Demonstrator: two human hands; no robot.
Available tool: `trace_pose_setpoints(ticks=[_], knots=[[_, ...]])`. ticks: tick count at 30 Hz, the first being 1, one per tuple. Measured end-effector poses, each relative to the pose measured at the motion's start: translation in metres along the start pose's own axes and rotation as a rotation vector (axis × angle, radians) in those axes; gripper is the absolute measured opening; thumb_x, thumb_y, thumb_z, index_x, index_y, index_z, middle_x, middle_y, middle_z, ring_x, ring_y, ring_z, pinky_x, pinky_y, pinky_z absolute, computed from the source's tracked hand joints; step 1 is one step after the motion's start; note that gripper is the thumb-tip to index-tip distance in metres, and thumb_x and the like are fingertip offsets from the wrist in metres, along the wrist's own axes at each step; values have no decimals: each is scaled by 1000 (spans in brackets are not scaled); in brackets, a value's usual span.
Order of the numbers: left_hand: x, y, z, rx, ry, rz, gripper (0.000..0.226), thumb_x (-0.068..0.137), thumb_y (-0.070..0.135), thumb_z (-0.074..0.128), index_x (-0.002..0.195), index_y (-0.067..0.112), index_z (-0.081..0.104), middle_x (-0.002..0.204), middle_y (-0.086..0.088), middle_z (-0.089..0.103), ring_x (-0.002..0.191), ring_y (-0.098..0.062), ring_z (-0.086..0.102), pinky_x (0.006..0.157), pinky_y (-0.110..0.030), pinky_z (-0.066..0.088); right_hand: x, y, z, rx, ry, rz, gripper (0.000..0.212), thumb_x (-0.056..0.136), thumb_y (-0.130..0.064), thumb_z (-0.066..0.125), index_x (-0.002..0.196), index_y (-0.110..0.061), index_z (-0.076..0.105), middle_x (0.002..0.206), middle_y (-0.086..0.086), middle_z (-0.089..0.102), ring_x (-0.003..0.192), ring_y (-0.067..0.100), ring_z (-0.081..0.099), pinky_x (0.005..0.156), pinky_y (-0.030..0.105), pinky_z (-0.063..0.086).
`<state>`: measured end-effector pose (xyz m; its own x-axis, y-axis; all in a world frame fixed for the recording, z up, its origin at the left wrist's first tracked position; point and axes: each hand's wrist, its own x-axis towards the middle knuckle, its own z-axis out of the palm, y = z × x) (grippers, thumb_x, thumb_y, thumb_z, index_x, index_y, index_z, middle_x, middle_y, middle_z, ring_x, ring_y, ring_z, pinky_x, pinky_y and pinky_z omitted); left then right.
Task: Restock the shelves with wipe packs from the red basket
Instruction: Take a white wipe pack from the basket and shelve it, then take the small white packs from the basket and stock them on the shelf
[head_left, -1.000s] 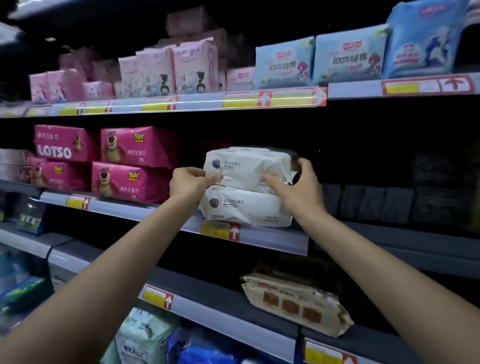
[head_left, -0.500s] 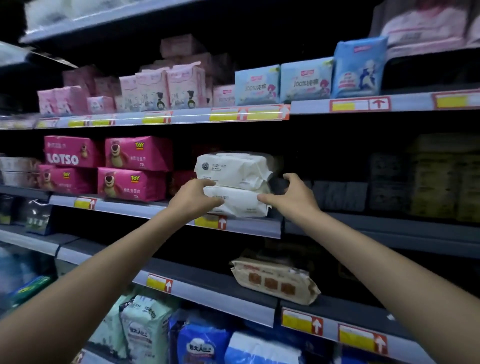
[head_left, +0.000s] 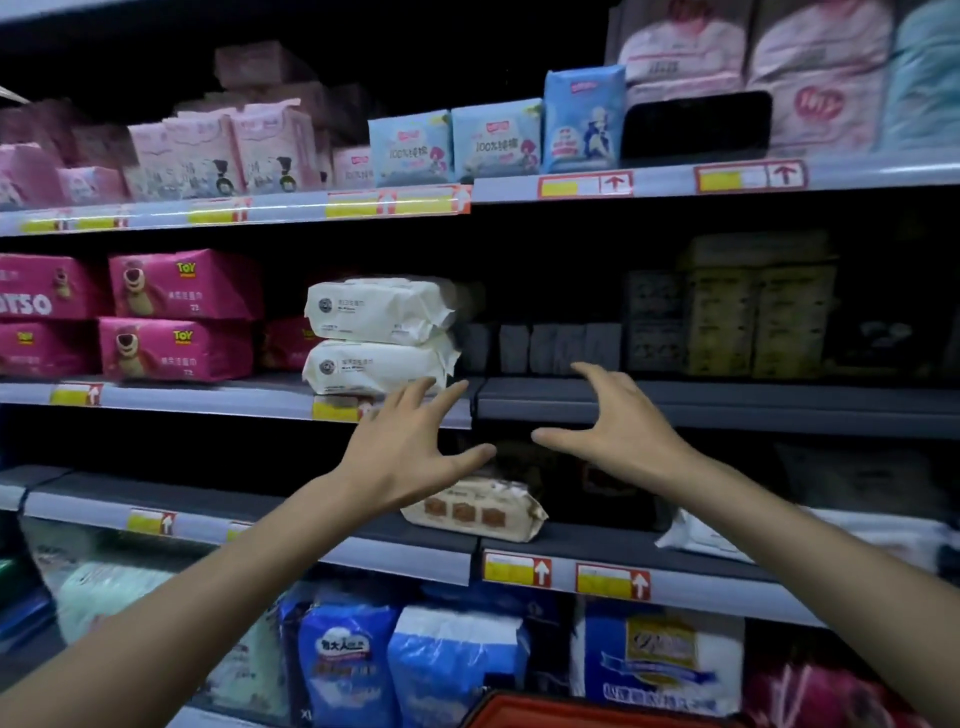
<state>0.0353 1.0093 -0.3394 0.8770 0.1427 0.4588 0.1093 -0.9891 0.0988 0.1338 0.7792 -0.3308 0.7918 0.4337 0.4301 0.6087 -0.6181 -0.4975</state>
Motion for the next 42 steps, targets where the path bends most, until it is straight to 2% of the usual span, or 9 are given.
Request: trace_pose_setpoints(ticks=[10,14,19,22,25,28,32,37,42], knots=[[-42,57,118,-78,-115,138,95,78,87,35,160,40,32,164,-1,37,150,-26,36,115,-48,41,-87,97,35,-133,-126,-21,104,80,-64,74,162,-29,19,161,-1,28,149,21,28,120,39,31],[-73,73,177,-83,-259,185,96,80,89,29,162,39,27,165,-1,33,150,-26,34,116,-51,38,-132,143,63,-124,-241,43,100,83,-59,74,161,-32,18,160,-3,29,146,18,31,117,36,33],[-114,89,242,-112,-451,186,92,80,84,40,159,37,34,159,2,40,147,-23,38,114,-49,42,-188,199,112,-163,-437,117,94,83,-52,75,160,-27,26,155,2,40,145,23,36,118,40,33],[-134,93,275,-91,-580,189,94,77,85,36,158,38,33,159,2,40,145,-25,40,113,-50,42,-219,223,143,-124,-606,231,85,78,-60,72,150,-28,40,141,1,55,131,23,51,107,41,44],[-147,95,305,-52,-706,215,86,85,74,51,160,37,30,158,2,40,144,-26,42,111,-48,42,-247,240,176,-112,-760,306,81,71,-75,62,135,-25,51,123,0,66,113,25,65,90,42,54],[-156,101,324,-89,-790,202,82,87,69,53,159,34,34,155,3,45,141,-26,45,108,-47,45,-273,243,204,-205,-888,300,73,80,-68,65,134,-21,51,117,1,66,105,26,64,80,38,53],[-166,108,340,-234,-886,115,80,79,71,47,150,35,46,146,3,55,135,-25,54,104,-48,50,-299,245,226,-248,-923,256,73,75,-62,69,133,-24,47,125,-1,61,113,24,63,82,37,55],[-175,109,354,-298,-946,73,57,94,53,62,146,34,52,139,1,62,126,-27,61,97,-45,54,-305,252,235,-242,-919,343,75,79,-52,74,140,-25,40,130,-1,61,116,25,62,84,37,55],[-170,108,356,-454,-969,-53,52,97,50,64,143,28,57,131,1,69,117,-23,66,96,-41,54,-281,263,230,-111,-885,612,48,64,-36,86,101,-16,65,95,-1,68,90,21,65,66,31,51]])
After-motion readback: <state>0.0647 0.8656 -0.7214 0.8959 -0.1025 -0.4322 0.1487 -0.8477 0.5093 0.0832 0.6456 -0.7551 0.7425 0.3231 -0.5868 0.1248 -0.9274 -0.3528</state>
